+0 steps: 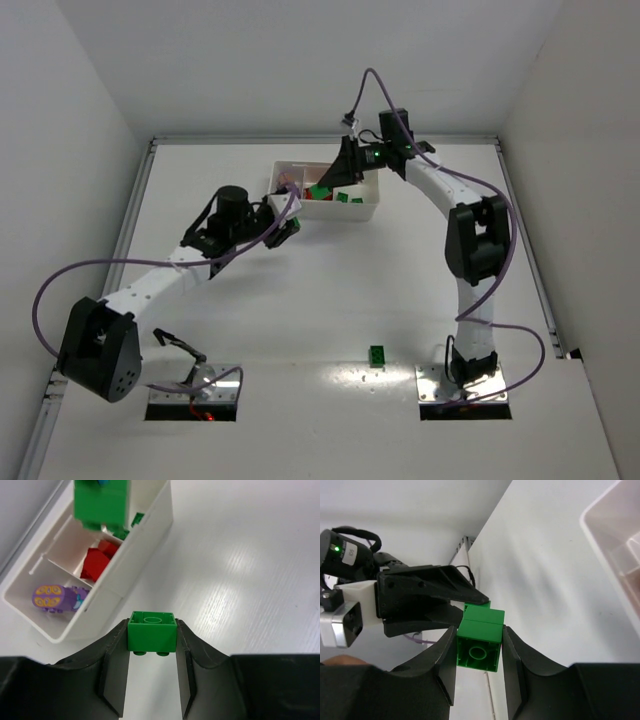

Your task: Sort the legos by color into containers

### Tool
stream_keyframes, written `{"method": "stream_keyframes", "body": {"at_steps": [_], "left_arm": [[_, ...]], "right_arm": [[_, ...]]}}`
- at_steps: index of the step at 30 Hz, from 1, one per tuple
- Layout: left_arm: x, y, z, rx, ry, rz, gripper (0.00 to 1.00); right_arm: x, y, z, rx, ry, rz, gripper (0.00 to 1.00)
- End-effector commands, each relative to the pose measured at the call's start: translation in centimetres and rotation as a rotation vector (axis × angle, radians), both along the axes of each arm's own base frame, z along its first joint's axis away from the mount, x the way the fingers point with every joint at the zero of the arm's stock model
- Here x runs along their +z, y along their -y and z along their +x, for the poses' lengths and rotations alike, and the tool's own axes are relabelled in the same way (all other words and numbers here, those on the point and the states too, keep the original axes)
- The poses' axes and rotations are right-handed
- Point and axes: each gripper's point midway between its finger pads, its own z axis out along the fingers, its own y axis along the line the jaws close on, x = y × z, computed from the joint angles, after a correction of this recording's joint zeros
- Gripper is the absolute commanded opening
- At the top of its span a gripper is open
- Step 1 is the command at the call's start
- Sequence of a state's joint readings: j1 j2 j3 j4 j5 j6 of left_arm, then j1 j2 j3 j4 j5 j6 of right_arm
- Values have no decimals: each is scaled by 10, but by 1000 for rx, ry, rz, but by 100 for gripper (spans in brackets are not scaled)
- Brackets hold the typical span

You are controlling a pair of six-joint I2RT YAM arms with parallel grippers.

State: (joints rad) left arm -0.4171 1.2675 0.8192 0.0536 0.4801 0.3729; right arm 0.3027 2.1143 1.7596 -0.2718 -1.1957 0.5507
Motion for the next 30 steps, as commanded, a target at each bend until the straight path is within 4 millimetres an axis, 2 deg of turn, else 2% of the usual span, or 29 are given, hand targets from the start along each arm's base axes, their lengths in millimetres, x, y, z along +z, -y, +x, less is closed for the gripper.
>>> {"method": "stream_keyframes", "body": {"at_steps": [1,2,5,6,7,9,10,11,12,13,15,16,18,19,20,21,22,23,24,25,26,28,29,30], "left_arm": [[4,-3,-9,-16,14,8,0],[4,-3,-9,-15,14,8,0],[15,-2,10,48,41,-20,0],[11,1,21,63,35,-23,0],[25,4,33,77,61,-39,0],[31,13,50,84,63,-61,0],[33,20,67,87,54,-67,0],[34,25,75,94,38,-81,0],[38,31,84,88,40,-95,0],[37,44,97,78,33,-100,0],[37,61,107,66,27,-107,0],[39,65,114,69,27,-119,0],[36,88,124,48,12,-138,0],[35,92,129,40,11,-141,0],[47,106,132,18,21,-166,0],[45,115,132,7,9,-169,0],[25,120,137,-1,-34,-148,0],[33,134,137,-32,-29,-157,0],[27,140,138,-40,-41,-150,0],[14,147,139,-48,-60,-139,0],[16,152,142,-59,-61,-152,0],[8,161,144,-58,-79,-148,0],[0,166,151,-51,-100,-152,3],[-5,167,156,-42,-108,-145,12]], "right_arm": [[22,15,6,-21,92,21,0],[22,15,6,-21,92,21,0],[16,21,6,-31,112,-7,0],[17,27,9,-49,124,-20,0],[12,28,8,-58,109,-42,0],[8,40,13,-87,133,-66,0],[5,43,11,-101,128,-91,0],[-2,50,14,-122,121,-110,0],[-1,59,21,-161,156,-144,0],[1,61,19,-175,170,-161,0],[-7,81,25,-242,181,-214,0],[-7,83,22,-252,176,-228,0],[-7,100,19,-294,178,-254,0],[-7,101,16,-289,190,-257,0],[-15,109,12,-308,159,-278,0],[-17,118,12,-324,160,-293,0],[-11,118,7,-326,171,-290,0],[-18,126,5,-346,154,-305,0],[-18,133,5,-355,160,-309,0],[-24,134,-1,-357,137,-323,0],[-25,139,-1,-369,134,-324,0],[-27,145,-6,-378,117,-329,0],[-24,150,-4,-397,126,-335,0],[-27,154,-4,-406,116,-338,0]]}}
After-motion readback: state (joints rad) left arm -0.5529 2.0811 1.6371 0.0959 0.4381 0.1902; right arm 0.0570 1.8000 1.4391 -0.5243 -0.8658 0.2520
